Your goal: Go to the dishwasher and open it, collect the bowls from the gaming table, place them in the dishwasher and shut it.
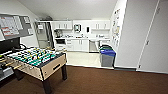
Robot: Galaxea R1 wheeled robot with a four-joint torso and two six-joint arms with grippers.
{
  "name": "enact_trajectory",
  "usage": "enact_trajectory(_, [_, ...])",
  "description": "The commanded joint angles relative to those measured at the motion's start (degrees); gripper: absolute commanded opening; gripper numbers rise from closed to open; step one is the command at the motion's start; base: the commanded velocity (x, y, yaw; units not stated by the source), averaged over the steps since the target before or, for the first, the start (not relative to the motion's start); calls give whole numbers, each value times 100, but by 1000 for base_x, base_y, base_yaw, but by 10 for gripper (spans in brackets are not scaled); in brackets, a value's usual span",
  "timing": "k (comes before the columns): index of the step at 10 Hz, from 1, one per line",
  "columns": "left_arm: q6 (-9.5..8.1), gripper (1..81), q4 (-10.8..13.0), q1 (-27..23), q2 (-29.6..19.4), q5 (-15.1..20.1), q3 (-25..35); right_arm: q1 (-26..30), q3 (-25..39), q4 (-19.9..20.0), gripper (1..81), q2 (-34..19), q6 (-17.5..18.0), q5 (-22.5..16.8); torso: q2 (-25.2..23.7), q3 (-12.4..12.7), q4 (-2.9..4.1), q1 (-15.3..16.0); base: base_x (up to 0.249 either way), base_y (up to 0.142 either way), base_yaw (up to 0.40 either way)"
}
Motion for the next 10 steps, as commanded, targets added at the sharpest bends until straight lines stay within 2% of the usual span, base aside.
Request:
enact_trajectory(1, [44,811,30,-348,-84,279,105,355,84,-97,811,-20,-22,-247,0,0,0,0,100,0,0])
enact_trajectory(10, [52,811,21,-339,-110,279,140,347,198,-62,811,15,4,-247,0,0,0,2,140,0,0])
